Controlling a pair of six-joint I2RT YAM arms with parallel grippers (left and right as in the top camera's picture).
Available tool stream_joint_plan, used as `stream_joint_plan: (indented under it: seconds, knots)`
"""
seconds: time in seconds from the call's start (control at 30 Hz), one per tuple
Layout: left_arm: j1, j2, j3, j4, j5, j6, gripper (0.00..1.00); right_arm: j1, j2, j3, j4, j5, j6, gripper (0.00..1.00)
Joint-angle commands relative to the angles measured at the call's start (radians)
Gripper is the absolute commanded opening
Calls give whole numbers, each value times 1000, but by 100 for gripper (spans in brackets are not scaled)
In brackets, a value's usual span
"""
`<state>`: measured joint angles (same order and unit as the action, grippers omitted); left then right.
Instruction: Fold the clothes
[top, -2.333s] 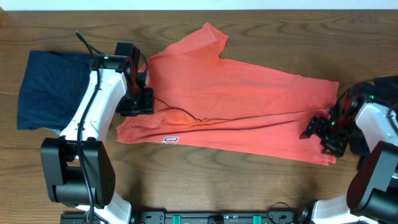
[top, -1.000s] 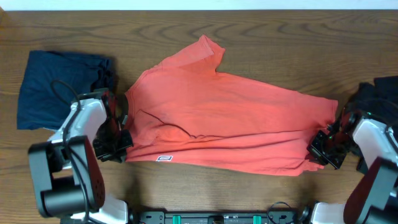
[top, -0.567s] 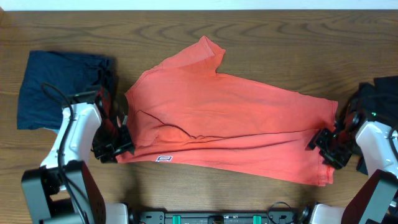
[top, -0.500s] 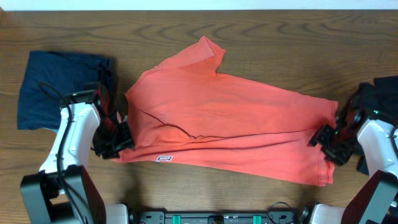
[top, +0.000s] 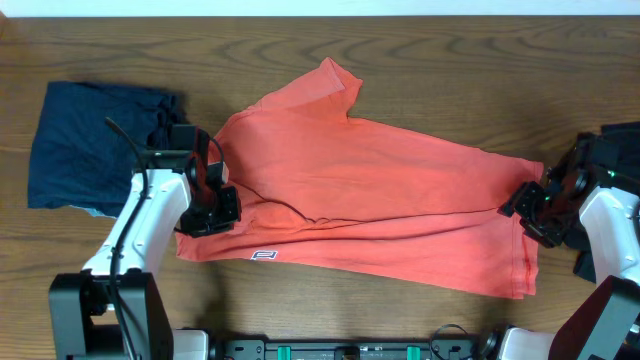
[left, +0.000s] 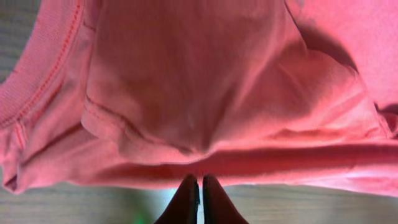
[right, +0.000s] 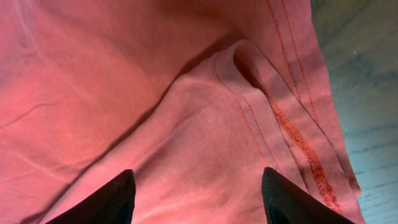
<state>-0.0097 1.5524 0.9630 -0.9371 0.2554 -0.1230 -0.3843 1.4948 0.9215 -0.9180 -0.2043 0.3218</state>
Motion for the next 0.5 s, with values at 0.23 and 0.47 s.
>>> stream_joint_plan:
  seconds: [0.23, 0.47]
  knots:
    - [-3, 78, -70, 88, -20, 6, 6, -2, -14, 14, 29, -10, 15, 64]
    - [-2, 79, -40, 494, 92, 16, 6, -2, -14, 14, 58, -13, 50, 64]
